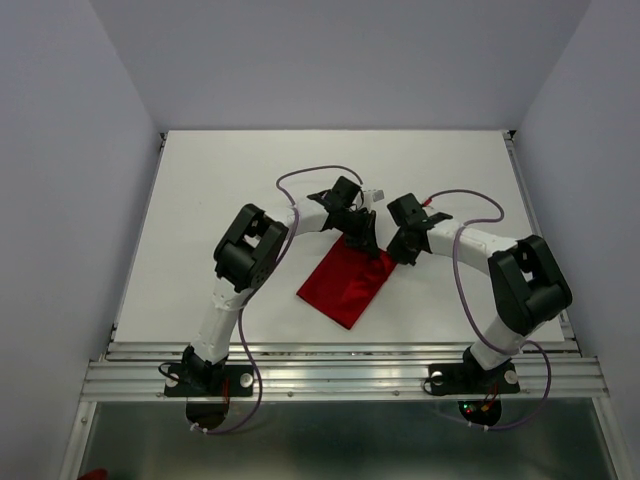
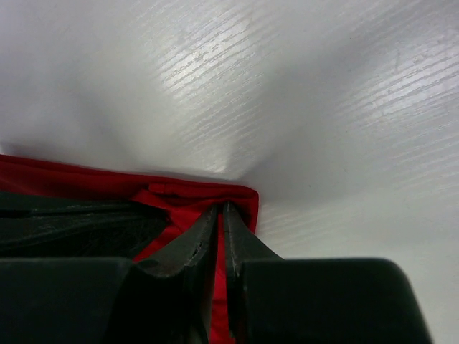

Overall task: Fold the napkin into a case and place the utensils inside
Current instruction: Smooth out the 2/3-rectangle-folded napkin at the center of the board.

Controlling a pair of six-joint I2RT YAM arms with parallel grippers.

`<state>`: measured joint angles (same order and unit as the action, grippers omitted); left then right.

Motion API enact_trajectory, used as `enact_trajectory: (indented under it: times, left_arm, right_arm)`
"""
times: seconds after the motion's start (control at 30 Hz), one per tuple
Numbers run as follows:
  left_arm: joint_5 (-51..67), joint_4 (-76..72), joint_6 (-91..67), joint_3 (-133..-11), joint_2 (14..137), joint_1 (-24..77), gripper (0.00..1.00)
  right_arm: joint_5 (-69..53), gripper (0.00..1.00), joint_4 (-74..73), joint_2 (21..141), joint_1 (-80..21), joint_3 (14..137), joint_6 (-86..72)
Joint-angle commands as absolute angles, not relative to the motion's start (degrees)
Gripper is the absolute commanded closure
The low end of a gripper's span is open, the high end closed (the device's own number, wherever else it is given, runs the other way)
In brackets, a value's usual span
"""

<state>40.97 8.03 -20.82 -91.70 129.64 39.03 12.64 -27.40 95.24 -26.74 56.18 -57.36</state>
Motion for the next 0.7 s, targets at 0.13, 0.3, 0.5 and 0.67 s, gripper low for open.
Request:
enact_trajectory:
  times: [0.13,0.3,0.5,0.67]
  left_arm:
    - [41.4,11.7,-17.9,-93.9,130.4,39.2,1.0]
    - [41.4,11.8,-17.9,-93.9,130.4,39.3,1.0]
    - [41.4,12.3,-17.7,-94.5,130.3,39.3,1.0]
    - [41.4,12.5,-17.6,-94.7,130.4,39.3,1.0]
  right_arm:
    - [14.2,0.86,-29.3,93.1,-27.1,58.9,-55.5]
    - [12.9,0.86,-27.9,93.9,-27.6,58.6,-55.0]
    - [13.6,0.86,-28.1,94.5,-27.6,59.9,-55.3]
    - [13.2,0.86,-27.9,93.9,-28.1,60.6,-54.8]
